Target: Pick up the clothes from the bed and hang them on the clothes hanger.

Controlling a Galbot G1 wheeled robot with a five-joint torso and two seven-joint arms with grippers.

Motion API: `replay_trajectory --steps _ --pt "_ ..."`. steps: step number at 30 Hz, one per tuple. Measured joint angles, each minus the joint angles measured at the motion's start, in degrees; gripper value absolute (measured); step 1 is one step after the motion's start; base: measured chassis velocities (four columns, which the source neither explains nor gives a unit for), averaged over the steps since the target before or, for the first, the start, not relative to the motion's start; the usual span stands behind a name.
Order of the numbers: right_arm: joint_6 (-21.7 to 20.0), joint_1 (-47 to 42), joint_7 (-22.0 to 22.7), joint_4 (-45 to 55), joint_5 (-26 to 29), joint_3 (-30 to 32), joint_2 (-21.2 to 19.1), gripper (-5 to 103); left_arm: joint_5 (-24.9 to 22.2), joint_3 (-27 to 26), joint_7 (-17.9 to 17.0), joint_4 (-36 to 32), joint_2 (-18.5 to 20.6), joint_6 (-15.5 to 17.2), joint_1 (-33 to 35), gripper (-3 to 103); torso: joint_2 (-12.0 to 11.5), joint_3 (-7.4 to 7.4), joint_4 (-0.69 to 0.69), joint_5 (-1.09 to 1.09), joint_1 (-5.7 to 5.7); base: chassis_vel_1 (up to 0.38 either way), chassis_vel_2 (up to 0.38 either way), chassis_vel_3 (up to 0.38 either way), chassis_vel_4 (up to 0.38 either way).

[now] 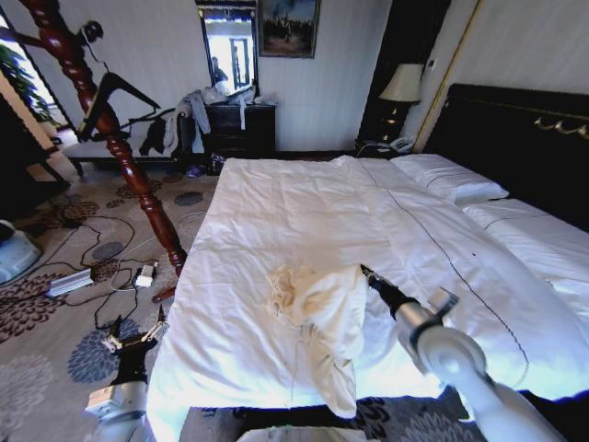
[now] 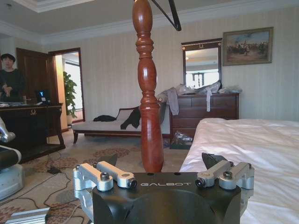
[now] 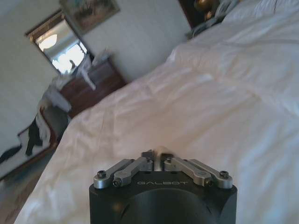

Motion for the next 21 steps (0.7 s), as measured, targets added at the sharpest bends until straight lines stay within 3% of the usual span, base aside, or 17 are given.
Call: replay_trajectory --steps 1,3,4,5,8,9,13,16,18,19,21 --pt "0.2 1.4 -0.2 -1.2 -0.5 -0.4 0.3 12 0.1 0.0 0.0 0.1 -0.1 0.0 -0.1 100 0.0 0.0 0.0 -0.01 0.0 0.0 0.0 0.0 0.0" --pt "0.6 3.1 -0.5 -2.8 -2.0 -0.9 0.8 12 0.3 0.1 -0.1 0.2 -0.2 0.0 -0.2 100 0.0 0.0 0.0 -0.01 0.0 0.0 0.0 0.0 0.0" --pt "1.2 4.7 -1.1 -5.2 -5.4 -1.8 1.5 22 0.5 0.1 -0.1 0.5 -0.3 0.0 -0.4 100 0.0 0.0 0.01 -0.02 0.0 0.0 0.0 0.0 0.0" --pt "0.8 4.8 -0.9 -6.5 -7.7 -2.3 1.7 22 0.7 0.2 -0.2 0.7 -0.4 0.1 -0.5 100 0.0 0.0 0.0 -0.02 0.0 0.0 0.0 0.0 0.0" --pt "-1.5 3.9 2.1 -7.3 -8.2 -3.2 1.9 33 1.1 0.4 -0.3 1.0 -0.5 0.1 -0.6 100 0.0 0.0 -0.03 -0.02 0.0 0.0 0.0 0.0 0.0" --pt "-3.6 2.9 6.1 -7.3 -6.9 -3.8 2.3 38 1.3 0.5 -0.3 1.1 -0.6 0.1 -0.7 100 0.0 0.0 -0.05 0.0 0.0 0.0 0.0 0.0 0.0" --pt "-5.3 2.2 12.8 -7.5 -4.2 -3.5 3.5 50 1.4 0.6 -0.3 1.1 -0.7 0.2 -0.7 100 0.0 0.0 -0.04 -0.01 -0.01 0.0 0.0 0.0 0.0" --pt "-5.2 2.9 21.8 -6.4 3.0 -2.2 4.7 66 1.3 0.6 -0.3 1.1 -0.5 0.2 -0.7 100 0.0 0.0 -0.01 -0.01 0.0 0.0 0.0 0.0 0.0" --pt "-5.0 2.6 23.5 -5.5 4.8 -1.7 4.8 66 1.3 0.6 -0.4 1.1 -0.5 0.2 -0.7 100 0.0 0.0 0.0 -0.01 0.0 0.0 0.0 0.0 0.0" --pt "-4.5 0.6 25.0 -2.9 7.0 -0.7 4.8 77 1.2 0.6 -0.4 1.1 -0.5 0.2 -0.6 100 0.0 0.0 0.01 -0.02 0.0 0.0 0.0 0.0 0.0" --pt "-3.9 -3.0 25.5 1.3 8.7 0.2 4.5 82 1.1 0.6 -0.4 1.1 -0.4 0.2 -0.6 100 0.0 -0.01 -0.03 -0.01 0.0 0.0 0.0 0.0 0.0"
